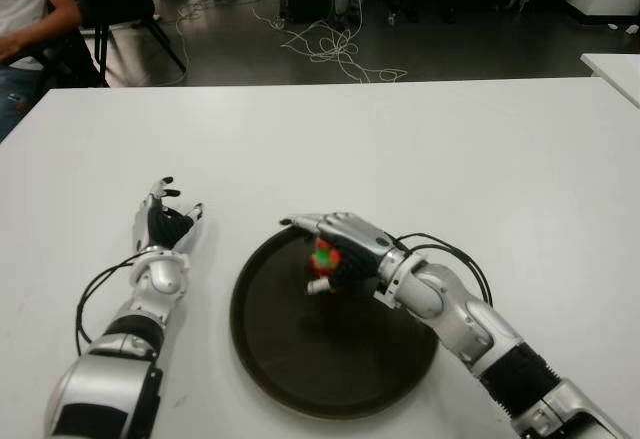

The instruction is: Pick up the Rubik's Cube and put it in the plate

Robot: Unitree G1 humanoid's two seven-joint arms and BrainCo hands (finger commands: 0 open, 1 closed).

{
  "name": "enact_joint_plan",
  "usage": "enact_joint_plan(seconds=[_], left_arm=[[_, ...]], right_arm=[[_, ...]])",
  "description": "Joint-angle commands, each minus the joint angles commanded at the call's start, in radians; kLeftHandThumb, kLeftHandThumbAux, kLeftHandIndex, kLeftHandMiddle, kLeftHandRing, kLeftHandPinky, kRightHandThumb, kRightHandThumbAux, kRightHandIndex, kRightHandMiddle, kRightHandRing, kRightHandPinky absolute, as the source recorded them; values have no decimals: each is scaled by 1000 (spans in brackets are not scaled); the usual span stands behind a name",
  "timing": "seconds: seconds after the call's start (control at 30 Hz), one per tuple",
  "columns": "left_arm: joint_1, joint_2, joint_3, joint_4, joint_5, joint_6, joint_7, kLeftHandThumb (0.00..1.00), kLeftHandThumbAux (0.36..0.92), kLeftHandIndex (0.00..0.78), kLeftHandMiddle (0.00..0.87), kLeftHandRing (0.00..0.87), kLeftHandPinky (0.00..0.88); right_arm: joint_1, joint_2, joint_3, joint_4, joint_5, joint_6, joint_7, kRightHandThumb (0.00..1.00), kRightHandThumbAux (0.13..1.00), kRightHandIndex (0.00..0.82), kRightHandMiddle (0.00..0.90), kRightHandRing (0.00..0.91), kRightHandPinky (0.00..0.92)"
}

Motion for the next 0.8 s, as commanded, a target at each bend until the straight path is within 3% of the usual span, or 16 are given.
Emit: enact_joint_plan(seconds=[0.27,0.8], left_arm=[[-2,2,-2,4,3,5,2,265,739,166,295,343,402],[-2,6,-10,4,9,14,4,234,736,170,299,340,394]], right_arm=[[-15,-4,-3,39,-7,-62,-16,0,626,0,0,0,0],[-9,-7,-7,19,-33,-50,-17,0,621,0,0,0,0]])
